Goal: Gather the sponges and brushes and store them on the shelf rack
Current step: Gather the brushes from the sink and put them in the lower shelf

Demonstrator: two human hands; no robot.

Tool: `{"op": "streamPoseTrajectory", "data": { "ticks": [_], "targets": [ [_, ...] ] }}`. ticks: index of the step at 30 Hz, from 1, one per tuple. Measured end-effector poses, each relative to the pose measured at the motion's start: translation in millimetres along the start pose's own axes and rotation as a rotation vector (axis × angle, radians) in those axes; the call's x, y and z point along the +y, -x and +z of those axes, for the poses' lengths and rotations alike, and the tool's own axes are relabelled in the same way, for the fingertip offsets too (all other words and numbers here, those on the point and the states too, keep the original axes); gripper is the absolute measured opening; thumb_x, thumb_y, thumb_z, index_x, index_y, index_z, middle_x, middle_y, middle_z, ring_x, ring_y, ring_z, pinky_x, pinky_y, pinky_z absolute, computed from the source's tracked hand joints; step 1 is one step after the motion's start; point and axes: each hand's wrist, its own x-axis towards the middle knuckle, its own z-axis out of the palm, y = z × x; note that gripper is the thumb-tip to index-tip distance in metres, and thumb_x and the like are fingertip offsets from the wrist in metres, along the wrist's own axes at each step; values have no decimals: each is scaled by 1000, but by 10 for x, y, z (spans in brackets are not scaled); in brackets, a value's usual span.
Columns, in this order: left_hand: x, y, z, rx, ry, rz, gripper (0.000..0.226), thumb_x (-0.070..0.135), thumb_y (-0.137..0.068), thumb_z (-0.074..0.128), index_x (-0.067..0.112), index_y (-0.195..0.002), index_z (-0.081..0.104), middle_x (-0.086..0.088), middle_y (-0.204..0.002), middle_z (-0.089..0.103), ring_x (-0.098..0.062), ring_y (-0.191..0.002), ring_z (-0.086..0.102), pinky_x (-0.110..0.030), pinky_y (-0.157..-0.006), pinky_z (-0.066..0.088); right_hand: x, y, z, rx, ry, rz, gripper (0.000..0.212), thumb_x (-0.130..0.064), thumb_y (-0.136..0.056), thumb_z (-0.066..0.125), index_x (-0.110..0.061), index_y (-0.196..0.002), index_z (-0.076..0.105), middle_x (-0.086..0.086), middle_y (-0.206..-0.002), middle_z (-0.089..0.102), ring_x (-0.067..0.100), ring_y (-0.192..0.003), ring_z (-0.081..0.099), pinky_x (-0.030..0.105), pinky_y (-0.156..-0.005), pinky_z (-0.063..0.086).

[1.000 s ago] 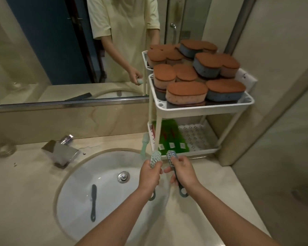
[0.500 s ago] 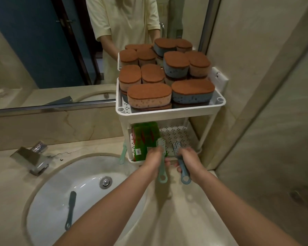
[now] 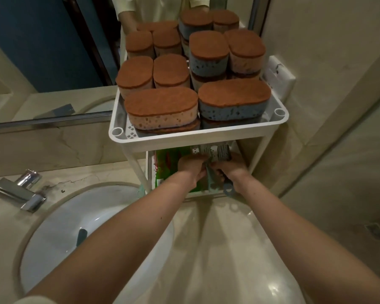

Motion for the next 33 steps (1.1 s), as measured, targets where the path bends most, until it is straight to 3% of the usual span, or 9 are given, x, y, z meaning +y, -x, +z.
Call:
{"op": "streamPoseTrajectory", "data": {
  "ticks": [4, 7, 13, 18, 21, 23, 28, 31, 33],
  "targets": [
    [-13, -152, -23, 11, -180, 100, 26, 4, -93, 57, 1, -118, 59, -14, -104, 64, -23, -85, 64, -30, -78, 52, -49, -206, 3, -12, 123, -9, 6, -4, -83, 65, -9, -81, 62, 5, -51, 57, 15, -41, 46, 24, -41, 39],
    [-65, -218, -86, 128, -781, 436, 21, 8, -94, 50, 3, -109, 64, -16, -108, 66, -32, -101, 61, -30, -86, 47, -53, -328, 44, 4, 139, -3, 2, -6, -85, 62, -4, -87, 63, 9, -58, 60, 17, -46, 50, 25, -45, 42],
    [-267, -251, -298, 189, -1435, 822, 38, 16, -95, 46, 23, -129, 60, -1, -138, 55, -27, -128, 44, -36, -105, 37, 17, -493, 179, 15, 229, 43, 7, -10, -86, 65, -4, -84, 62, 15, -68, 64, 17, -47, 54, 23, -45, 46],
    [-315, -251, -360, 80, -1565, 807, 49, 14, -93, 47, 26, -140, 48, 4, -150, 40, -24, -142, 24, -38, -114, 20, 120, -542, 196, 0, 259, 52, 25, -13, -82, 69, -3, -102, 61, 11, -69, 66, 17, -49, 57, 23, -45, 48],
    [-335, -266, -357, 54, -1616, 786, 55, 12, -91, 48, 24, -145, 42, 3, -154, 35, -23, -146, 16, -37, -117, 10, 155, -561, 199, 0, 311, -13, 30, -29, -86, 63, -7, -107, 63, 13, -94, 70, 26, -81, 66, 35, -74, 56],
    [-357, -265, -354, 42, -1659, 787, 53, 16, -92, 49, 24, -144, 43, 1, -155, 34, -23, -147, 13, -39, -119, 5, 168, -574, 176, 28, 331, -36, 41, -39, -88, 56, -9, -115, 63, 12, -111, 67, 30, -101, 63, 40, -90, 52],
    [-394, -242, -333, 45, -1749, 788, 42, 26, -93, 46, 26, -134, 54, -4, -153, 35, -27, -147, 11, -46, -119, -2, 187, -603, 136, 43, 447, -95, 49, -42, -102, 31, -8, -113, 65, 13, -124, 63, 28, -113, 57, 34, -98, 41],
    [-390, -233, -323, 44, -1752, 776, 42, 28, -94, 45, 27, -135, 53, -4, -153, 34, -28, -147, 10, -48, -119, -4, 202, -609, 152, 56, 479, -121, 36, -31, -100, 39, -15, -117, 68, 7, -126, 64, 25, -114, 58, 32, -98, 43],
    [-391, -232, -328, 34, -1749, 772, 43, 27, -94, 45, 27, -136, 52, -4, -154, 34, -28, -147, 10, -48, -119, -4, 222, -614, 164, 66, 485, -125, 29, -25, -96, 45, -21, -109, 71, 2, -115, 69, 21, -101, 62, 30, -86, 46]
  ]
}}
